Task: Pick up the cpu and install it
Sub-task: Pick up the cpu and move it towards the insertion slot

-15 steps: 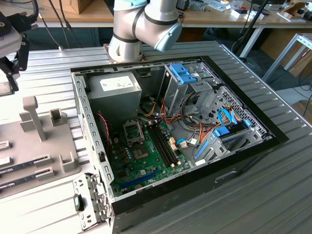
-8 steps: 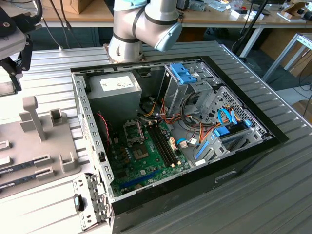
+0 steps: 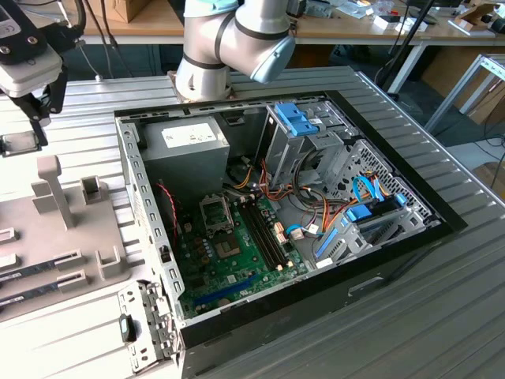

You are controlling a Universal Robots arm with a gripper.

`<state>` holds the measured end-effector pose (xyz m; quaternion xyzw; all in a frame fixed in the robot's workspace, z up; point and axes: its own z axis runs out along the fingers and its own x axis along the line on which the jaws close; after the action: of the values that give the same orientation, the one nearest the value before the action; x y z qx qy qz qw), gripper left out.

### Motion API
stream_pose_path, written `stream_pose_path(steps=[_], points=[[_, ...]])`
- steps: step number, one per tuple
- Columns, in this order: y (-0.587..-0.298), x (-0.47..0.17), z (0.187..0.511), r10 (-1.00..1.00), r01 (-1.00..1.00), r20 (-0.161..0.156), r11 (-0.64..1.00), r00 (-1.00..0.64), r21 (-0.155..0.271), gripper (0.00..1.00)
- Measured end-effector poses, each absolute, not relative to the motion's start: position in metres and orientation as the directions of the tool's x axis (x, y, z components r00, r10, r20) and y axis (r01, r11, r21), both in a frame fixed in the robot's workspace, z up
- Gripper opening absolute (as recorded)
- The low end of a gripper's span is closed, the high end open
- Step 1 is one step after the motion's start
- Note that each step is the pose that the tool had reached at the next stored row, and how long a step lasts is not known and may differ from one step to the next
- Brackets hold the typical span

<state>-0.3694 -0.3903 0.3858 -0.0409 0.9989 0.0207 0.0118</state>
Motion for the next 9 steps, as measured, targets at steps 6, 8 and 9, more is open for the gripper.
stream_pose_path(steps=[6,8,9], points=[[-0.3903,-0.3619,0.3856,-0.081,-0.082,-0.025,0.996,-0.996,0.040,0.47],[-0.3903,-0.3605,0.3856,-0.081,-0.082,-0.025,0.996,-0.996,0.040,0.47],[-0.3903,-0.3599,0.3856,-0.081,-0.082,-0.025,0.996,-0.996,0.040,0.47]])
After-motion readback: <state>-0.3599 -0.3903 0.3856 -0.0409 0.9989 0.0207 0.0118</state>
